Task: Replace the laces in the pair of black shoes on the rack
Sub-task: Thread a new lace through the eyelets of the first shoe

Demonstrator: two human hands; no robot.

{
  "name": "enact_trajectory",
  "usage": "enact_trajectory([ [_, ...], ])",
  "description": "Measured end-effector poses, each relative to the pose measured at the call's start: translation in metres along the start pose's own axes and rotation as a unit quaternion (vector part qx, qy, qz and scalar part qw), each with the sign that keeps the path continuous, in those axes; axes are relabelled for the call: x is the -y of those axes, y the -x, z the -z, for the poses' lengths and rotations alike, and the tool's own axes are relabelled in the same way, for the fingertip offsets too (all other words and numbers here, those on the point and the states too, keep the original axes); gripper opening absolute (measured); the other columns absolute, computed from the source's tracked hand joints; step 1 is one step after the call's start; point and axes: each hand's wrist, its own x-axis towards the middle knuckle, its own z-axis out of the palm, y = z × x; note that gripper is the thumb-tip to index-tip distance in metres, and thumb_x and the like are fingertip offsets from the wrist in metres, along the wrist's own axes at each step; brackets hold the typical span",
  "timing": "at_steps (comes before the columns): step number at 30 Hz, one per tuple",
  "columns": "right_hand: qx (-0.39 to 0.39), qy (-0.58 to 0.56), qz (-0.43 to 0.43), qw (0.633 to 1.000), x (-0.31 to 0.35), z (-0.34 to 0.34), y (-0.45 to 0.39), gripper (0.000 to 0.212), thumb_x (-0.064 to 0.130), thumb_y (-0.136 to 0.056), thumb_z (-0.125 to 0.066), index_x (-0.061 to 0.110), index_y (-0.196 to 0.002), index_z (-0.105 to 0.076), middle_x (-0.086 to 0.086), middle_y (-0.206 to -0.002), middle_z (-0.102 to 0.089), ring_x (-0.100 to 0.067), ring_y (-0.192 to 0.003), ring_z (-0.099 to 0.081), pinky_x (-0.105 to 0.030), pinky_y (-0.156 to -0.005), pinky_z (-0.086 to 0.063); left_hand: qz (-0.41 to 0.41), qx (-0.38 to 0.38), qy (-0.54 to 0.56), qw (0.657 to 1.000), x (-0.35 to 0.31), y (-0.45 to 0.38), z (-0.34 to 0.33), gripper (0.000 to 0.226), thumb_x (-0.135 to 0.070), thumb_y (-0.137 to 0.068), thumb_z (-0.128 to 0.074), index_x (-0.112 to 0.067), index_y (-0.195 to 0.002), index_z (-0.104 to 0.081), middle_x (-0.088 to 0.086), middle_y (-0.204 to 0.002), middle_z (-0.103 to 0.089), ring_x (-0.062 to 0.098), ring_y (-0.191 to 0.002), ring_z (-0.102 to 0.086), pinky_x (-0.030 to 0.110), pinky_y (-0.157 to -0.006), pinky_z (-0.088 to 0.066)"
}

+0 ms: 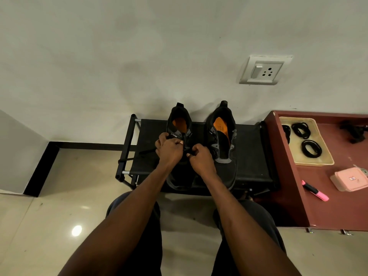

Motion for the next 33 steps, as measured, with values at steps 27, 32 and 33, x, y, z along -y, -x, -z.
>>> enact_trajectory([
  [27,-0.087,-0.078,0.074,0.99,0.017,0.012,0.008,0.02,0.016,-0.098,-0.061,0.013,-0.116,-0.068,0.001,-0.103,-0.065,-0.005,-0.091,-0.058,-0.006,-0.067,-0.039,-0.122,0.161,-0.064,0.977,0.034,0.003,0.034,0.1,-0.026,-0.086,-0.077,-0.037,-0.158,-0.009,0.007,-0.165,-0.009,0.031,-0.149,-0.021,0.045,-0.12,-0.028],
  [32,-0.101,-0.096,0.065,0.988,0.025,0.0,0.007,0.006,0.013,-0.095,-0.065,0.014,-0.097,-0.07,-0.001,-0.093,-0.065,-0.009,-0.081,-0.06,-0.015,-0.068,-0.043,-0.12,0.073,-0.178,0.974,0.039,0.006,0.028,0.109,-0.044,-0.08,-0.079,-0.021,-0.16,-0.008,0.005,-0.165,-0.02,0.027,-0.149,-0.024,0.052,-0.121,-0.024],
  [33,-0.099,-0.102,0.055,0.988,0.025,0.0,0.005,0.007,0.011,-0.095,-0.064,0.014,-0.091,-0.069,-0.001,-0.088,-0.066,-0.013,-0.08,-0.063,-0.019,-0.067,-0.045,-0.111,0.056,-0.194,0.973,0.038,0.006,0.026,0.112,-0.047,-0.079,-0.079,-0.019,-0.16,-0.007,0.007,-0.165,-0.019,0.028,-0.151,-0.019,0.053,-0.122,-0.02],
])
